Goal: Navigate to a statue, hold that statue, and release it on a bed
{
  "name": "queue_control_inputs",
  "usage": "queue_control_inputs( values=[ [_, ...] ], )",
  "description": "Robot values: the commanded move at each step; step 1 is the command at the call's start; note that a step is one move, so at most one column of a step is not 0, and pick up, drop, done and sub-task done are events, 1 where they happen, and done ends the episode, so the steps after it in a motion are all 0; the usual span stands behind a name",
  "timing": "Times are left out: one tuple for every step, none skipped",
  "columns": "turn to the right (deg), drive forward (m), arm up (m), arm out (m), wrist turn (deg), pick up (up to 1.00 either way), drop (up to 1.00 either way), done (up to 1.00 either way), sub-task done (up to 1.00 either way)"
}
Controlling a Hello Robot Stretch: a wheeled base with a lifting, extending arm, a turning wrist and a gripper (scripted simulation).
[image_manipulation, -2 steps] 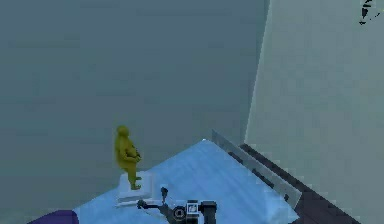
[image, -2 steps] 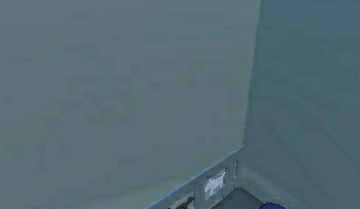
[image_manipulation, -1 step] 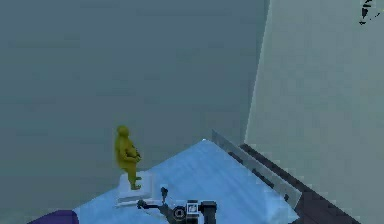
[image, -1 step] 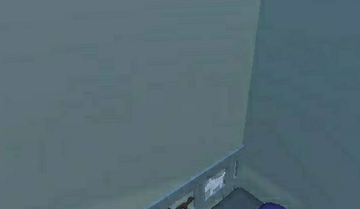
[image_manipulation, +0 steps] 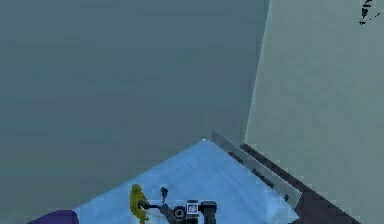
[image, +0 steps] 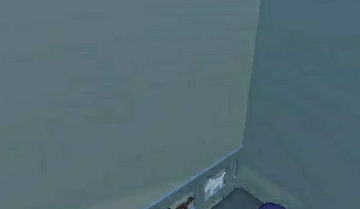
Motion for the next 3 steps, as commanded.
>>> queue_control_inputs(
  values=[
    [0.0, 0.00, 0.10, 0.00, 0.0, 0.00, 0.00, 0.00, 0.00],
    [0.0, 0.00, 0.00, -0.08, 0.0, 0.00, 0.00, 0.00, 0.00],
    [0.0, 0.00, 0.00, 0.00, 0.0, 0.00, 0.00, 1.00, 0.00]
  ],
)
